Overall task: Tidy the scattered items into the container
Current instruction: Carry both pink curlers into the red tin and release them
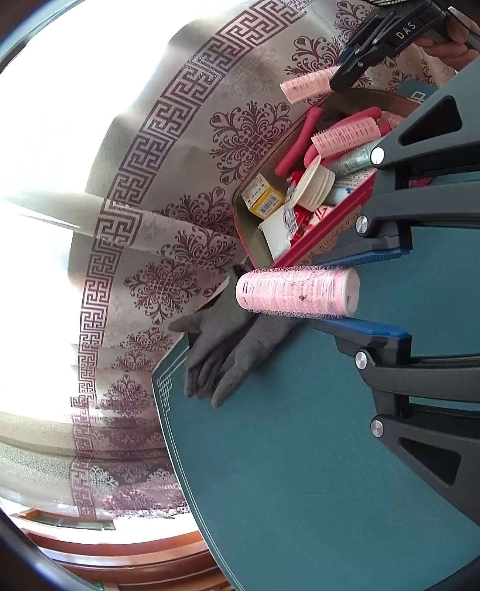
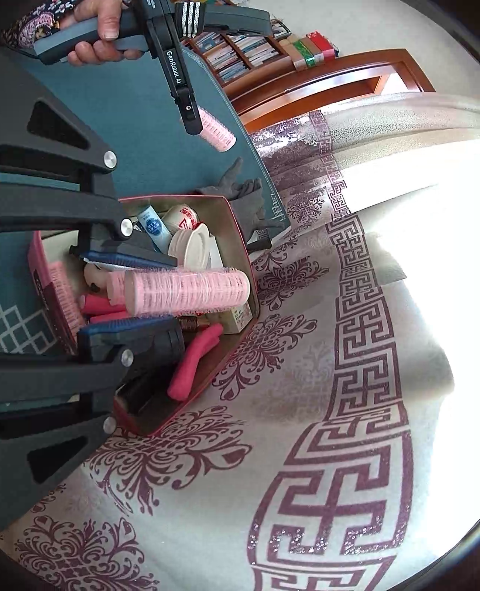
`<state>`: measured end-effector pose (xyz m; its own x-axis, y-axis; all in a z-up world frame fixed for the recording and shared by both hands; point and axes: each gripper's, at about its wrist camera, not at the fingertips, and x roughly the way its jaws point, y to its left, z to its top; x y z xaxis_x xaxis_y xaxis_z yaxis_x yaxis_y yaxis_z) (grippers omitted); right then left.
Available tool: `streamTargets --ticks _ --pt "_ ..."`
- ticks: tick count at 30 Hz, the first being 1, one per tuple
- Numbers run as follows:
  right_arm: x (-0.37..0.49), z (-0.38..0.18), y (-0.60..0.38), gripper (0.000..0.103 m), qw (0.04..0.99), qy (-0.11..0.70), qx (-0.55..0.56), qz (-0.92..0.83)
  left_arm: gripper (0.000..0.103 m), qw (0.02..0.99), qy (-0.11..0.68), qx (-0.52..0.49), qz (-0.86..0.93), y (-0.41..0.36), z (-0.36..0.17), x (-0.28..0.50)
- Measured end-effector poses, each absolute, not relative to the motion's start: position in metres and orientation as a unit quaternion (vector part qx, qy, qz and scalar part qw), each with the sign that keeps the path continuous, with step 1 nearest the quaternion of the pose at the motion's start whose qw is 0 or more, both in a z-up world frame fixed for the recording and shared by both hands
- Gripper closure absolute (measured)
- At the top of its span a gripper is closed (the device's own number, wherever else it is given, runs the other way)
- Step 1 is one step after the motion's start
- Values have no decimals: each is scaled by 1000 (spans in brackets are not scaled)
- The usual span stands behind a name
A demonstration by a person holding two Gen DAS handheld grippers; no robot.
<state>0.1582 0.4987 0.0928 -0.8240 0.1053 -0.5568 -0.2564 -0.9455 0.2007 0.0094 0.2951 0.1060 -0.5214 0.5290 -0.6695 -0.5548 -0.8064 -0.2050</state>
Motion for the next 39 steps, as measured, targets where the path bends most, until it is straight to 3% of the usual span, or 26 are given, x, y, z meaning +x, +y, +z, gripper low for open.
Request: streamTargets --ticks 9,10,11,12,13,28,30,33,39 --pt "136 83 508 75 121 120 -292 941 75 372 41 -372 850 375 112 -1" --pt "135 83 509 69 124 120 -292 941 69 374 42 -378 846 379 110 -2" --pt "135 83 510 51 125 119 -293 940 58 372 43 -385 844 382 107 -4" --pt "136 84 511 39 126 120 -292 940 24 365 42 -387 846 383 104 -4" --pt "139 85 512 20 128 124 -285 942 5 356 37 -379 853 380 103 -3" --pt "181 82 502 18 135 129 -307 933 1 286 42 -339 895 305 114 38" --pt "183 83 497 15 129 125 -316 932 1 285 50 -326 900 300 114 49" --pt "185 86 482 0 111 109 -343 926 1 277 62 -312 907 296 118 65" --pt "205 96 447 0 115 32 -354 928 1 285 64 -294 910 293 127 89"
